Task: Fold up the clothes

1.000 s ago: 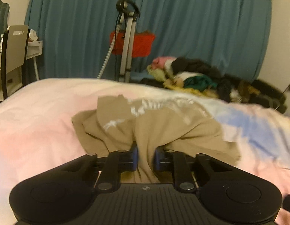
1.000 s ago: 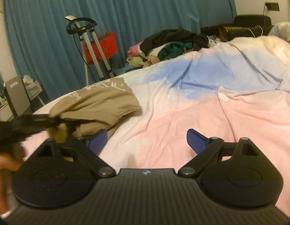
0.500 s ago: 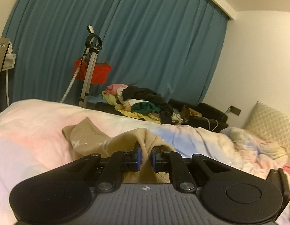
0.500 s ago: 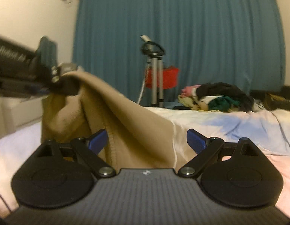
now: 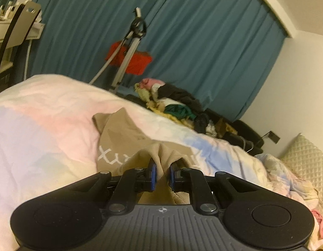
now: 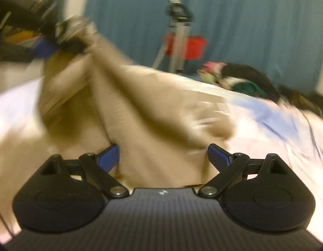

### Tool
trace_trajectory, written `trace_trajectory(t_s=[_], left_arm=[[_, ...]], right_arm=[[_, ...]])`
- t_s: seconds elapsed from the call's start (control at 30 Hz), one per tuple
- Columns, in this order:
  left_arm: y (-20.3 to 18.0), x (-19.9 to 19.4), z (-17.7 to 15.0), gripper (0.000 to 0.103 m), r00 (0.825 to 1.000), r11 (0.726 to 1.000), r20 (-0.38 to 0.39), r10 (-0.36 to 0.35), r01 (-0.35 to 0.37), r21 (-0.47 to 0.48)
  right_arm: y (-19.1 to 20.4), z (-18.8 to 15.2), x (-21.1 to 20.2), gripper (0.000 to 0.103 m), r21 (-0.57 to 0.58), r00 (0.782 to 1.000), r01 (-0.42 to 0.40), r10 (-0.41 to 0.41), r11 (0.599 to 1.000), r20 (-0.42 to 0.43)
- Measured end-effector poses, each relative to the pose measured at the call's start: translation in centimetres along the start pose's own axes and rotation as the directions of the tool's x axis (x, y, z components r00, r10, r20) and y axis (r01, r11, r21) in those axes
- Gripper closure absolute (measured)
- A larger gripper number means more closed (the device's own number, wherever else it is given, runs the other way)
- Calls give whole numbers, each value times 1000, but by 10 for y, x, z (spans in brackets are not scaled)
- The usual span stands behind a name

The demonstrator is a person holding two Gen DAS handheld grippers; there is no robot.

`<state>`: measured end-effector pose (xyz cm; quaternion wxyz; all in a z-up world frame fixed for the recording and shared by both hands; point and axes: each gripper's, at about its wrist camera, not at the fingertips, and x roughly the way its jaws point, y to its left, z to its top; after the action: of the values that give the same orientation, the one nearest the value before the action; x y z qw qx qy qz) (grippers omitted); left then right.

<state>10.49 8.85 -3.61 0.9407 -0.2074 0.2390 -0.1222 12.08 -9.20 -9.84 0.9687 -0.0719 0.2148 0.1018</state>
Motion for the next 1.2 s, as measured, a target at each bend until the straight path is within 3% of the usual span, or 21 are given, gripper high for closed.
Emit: trace_trajectory(t_s=[0.07, 0.1, 0.17, 0.23, 0.43, 0.77, 0.87, 0.97, 1.0, 1.1, 1.2], left_arm=[[3, 9, -1, 86, 1000, 1000, -21, 23, -24, -2], [5, 14, -1, 78, 999, 999, -31, 35, -35, -3], [5, 27, -6, 71, 998, 999, -46, 36, -36, 2], [1, 43, -12, 70, 997, 999, -64, 37, -35, 33], [-17, 70, -25, 53, 995, 984, -82, 62, -47, 172], [-57, -2, -27, 29, 998, 948, -51, -42, 56, 314], [-69, -27, -34, 29, 995, 925, -55, -80, 94, 369], [-86, -24, -59, 29, 991, 861, -118, -67, 118, 495], [-93, -20, -70, 29, 993, 824, -115, -37, 95, 558], [-112, -2, -105, 29, 995, 662, -25, 93, -43, 748], [-118, 20, -126, 29, 982, 544, 60, 177, -148, 826]], right_arm=[[-25, 5, -3, 10, 91, 998, 63, -65, 994, 26], [-38, 6, -5, 10, 134, 995, 91, -97, 987, 38], [-58, 4, -3, 10, 205, 992, 113, -121, 972, 28], [-75, 0, 2, 10, 273, 992, 125, -130, 954, 0], [-105, -3, 6, 10, 508, 1000, 4, 12, 862, -29], [-135, -9, -7, 10, 624, 999, 3, 23, 781, -33], [-137, -11, -6, 10, 630, 999, 8, 22, 776, -40], [-136, -10, -6, 10, 626, 999, 9, 21, 780, -40], [-135, -10, -6, 10, 624, 999, 10, 19, 782, -40], [-135, -9, -4, 10, 621, 999, 15, 14, 784, -42], [-136, -10, -3, 10, 626, 999, 21, 11, 780, -47]])
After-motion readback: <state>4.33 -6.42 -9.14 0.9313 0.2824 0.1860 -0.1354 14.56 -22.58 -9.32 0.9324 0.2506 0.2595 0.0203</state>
